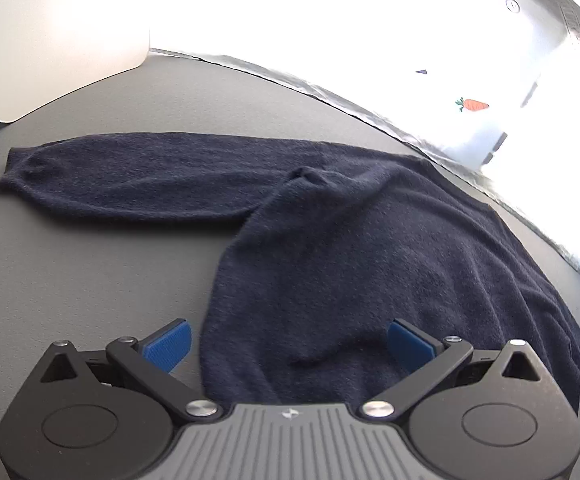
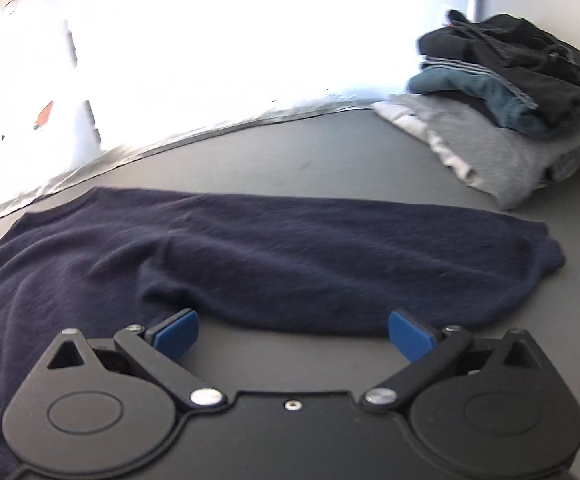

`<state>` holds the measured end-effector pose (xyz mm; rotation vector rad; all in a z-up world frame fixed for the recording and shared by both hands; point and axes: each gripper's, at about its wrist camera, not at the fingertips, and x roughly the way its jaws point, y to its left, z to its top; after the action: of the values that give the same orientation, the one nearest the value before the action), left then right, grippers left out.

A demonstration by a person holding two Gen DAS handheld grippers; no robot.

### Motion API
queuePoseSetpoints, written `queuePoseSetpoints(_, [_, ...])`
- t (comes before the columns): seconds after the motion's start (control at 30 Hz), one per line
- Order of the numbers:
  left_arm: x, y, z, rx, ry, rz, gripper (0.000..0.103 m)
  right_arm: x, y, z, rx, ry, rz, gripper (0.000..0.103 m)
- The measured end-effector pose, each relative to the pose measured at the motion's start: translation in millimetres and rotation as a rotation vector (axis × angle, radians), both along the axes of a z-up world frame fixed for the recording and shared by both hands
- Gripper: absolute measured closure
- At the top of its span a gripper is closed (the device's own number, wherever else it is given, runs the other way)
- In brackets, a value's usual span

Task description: Fold clothes

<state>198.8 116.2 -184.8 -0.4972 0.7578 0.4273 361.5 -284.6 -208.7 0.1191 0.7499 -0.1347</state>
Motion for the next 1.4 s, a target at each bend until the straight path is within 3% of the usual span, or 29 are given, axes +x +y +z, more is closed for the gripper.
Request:
queuePoseSetpoints(0.2, [-25.5,63.9,14.3,-0.053,-0.086,0.024,0.0,10.5,123.2,-24.6,-0.092,0.032,0.128,0.0])
queuePoseSetpoints(0.33, [-34.4,108.1,15.7,-0.027,-0.079,0.1,0.0,11.1,159.1,-54.5,-0.095,0.108,0.102,0.0])
queuePoseSetpoints(0.4, [-37.5,133.0,10.5,-0.008,-0.052,0.157,0.0,-3.4,160.6,-64.6,-0.064,-0.013,0.025,0.0])
queuePoseSetpoints(0.47, [-40.4,161.8,2.1,-0.004,-0.021,0.232,0.0,-12.0,165.5,-71.8,-0.096,-0.082,0.018,0.0])
queuePoseSetpoints(0.63, [-30.0,221.6,-16.7,-0.041,0.013,0.329,0.0,-10.0,161.9,-70.0,-0.084,-0.078,0.017,0.0])
queuePoseSetpoints(0.77, [-9.5,249.7,-33.7,-0.013,0.082,0.406,0.0,-9.0,162.8,-70.4,-0.086,-0.078,0.016,0.0])
queuePoseSetpoints(0.87, [3.1,252.6,-35.1,0.054,0.077,0.414,0.001,-9.4,163.0,-70.9,-0.087,-0.078,0.016,0.0])
queuePoseSetpoints(0.9, [6.1,252.8,-35.3,0.085,0.072,0.418,0.009,-9.5,162.7,-70.8,-0.086,-0.078,0.016,0.0])
queuePoseSetpoints(0.93, [9.2,253.1,-35.4,0.117,0.07,0.422,0.027,-9.5,162.5,-70.7,-0.086,-0.078,0.016,0.0])
queuePoseSetpoints(0.97, [13.0,253.5,-34.1,0.166,0.083,0.433,0.038,-9.4,162.2,-70.4,-0.086,-0.078,0.016,0.0])
queuePoseSetpoints(1.03, [19.9,262.3,-30.4,0.184,0.073,0.405,0.094,-9.4,161.9,-70.4,-0.087,-0.078,0.017,0.0])
queuePoseSetpoints(1.3, [49.8,347.5,25.2,0.244,-0.049,0.497,0.096,-9.4,160.1,-69.8,-0.087,-0.076,0.017,0.0])
queuePoseSetpoints(1.4, [60.5,355.0,23.2,0.251,-0.015,0.49,0.095,-9.6,159.4,-69.6,-0.086,-0.076,0.017,0.0])
